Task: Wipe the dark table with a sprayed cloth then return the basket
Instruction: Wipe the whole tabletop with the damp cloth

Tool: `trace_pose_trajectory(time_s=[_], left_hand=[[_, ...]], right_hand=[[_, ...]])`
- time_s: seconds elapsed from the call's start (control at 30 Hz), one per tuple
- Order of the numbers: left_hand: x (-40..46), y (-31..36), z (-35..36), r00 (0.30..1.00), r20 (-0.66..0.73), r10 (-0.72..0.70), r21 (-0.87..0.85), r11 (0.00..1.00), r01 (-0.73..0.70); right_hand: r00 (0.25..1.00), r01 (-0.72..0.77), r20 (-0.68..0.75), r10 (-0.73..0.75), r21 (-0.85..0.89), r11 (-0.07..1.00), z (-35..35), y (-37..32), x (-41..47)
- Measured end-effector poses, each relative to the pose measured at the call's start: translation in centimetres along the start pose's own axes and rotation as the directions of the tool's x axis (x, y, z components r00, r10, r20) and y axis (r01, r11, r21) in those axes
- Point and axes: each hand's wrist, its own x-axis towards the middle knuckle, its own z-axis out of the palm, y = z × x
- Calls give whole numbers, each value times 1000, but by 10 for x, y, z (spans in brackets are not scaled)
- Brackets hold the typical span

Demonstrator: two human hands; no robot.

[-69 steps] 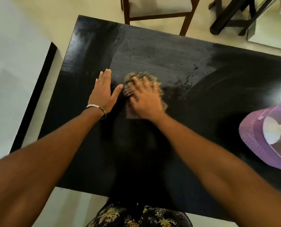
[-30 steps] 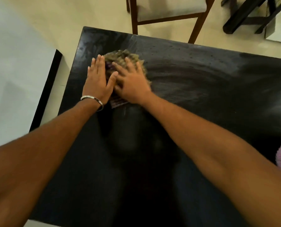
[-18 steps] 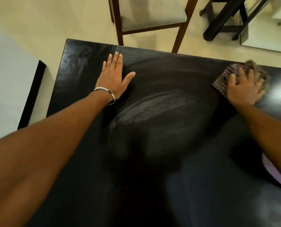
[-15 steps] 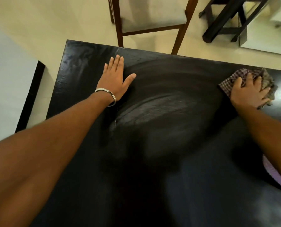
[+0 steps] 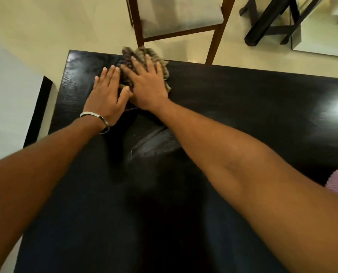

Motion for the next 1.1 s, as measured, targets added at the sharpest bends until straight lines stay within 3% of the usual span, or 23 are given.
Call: trace_pose_trajectory(time_s=[0.13,0.33,0.43,0.57,0.67,0.73,0.8,0.9,1.0,1.1], left_hand=[[1,15,6,999,-8,37,35,999,-37],[22,69,24,992,39,124,-3,992,-124],[35,105,34,987,55,148,-30,989,-147],[37,138,42,982,74,174,-57,984,-170],[33,146,43,980,81,184,-57,982,-179],[31,139,41,983,78,169,-49,985,-166],[27,128,38,986,75,148,-41,989,-145],[18,113,34,991,75,109,-29,994,-107],[5,102,30,994,77,84,-40,996,-81],[-15,95,26,996,73,52,-23,998,-51]], right_hand=[[998,60,-24,-59,36,998,-4,36,-11],[958,-253,-106,266,117,960,-18,165,-75],[867,-465,-137,479,124,877,-25,244,-123],[675,-703,-130,726,184,687,-31,317,-180],[538,-810,-90,838,219,544,-34,332,-191],[488,-839,-78,869,232,492,-33,317,-184],[536,-814,-103,838,200,545,-29,281,-174],[747,-628,-150,648,162,761,-16,196,-159],[942,-295,-127,309,119,948,-2,94,-149],[1000,19,0,-19,70,997,15,1,-156]])
